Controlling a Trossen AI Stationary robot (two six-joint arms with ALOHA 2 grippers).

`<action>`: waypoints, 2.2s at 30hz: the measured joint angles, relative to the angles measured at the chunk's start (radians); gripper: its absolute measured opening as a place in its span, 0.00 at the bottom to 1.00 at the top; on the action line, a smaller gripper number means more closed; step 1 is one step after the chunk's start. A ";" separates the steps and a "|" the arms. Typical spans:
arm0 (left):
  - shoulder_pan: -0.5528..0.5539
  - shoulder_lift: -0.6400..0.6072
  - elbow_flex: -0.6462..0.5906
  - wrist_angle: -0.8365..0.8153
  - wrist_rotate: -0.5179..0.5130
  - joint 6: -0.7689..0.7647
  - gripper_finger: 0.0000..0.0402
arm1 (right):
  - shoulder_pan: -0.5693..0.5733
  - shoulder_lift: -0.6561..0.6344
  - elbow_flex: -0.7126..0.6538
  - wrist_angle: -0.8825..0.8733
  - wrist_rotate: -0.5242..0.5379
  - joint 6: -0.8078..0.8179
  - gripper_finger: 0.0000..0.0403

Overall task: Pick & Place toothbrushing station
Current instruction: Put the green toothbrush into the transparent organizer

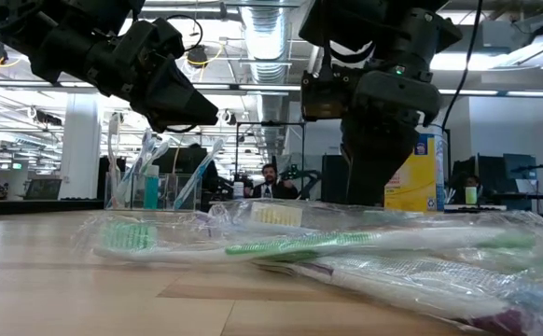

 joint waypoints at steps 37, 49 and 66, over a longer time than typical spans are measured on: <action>0.000 0.000 0.000 0.010 0.000 -0.033 0.29 | -0.002 0.000 0.417 -0.188 0.341 -0.335 0.00; 0.000 0.000 0.000 0.075 0.000 -0.048 0.29 | -0.013 0.000 0.489 -0.181 0.407 -0.396 0.00; 0.000 0.000 0.000 0.172 0.035 -0.051 0.33 | -0.013 0.000 0.595 -0.177 0.451 -0.490 0.00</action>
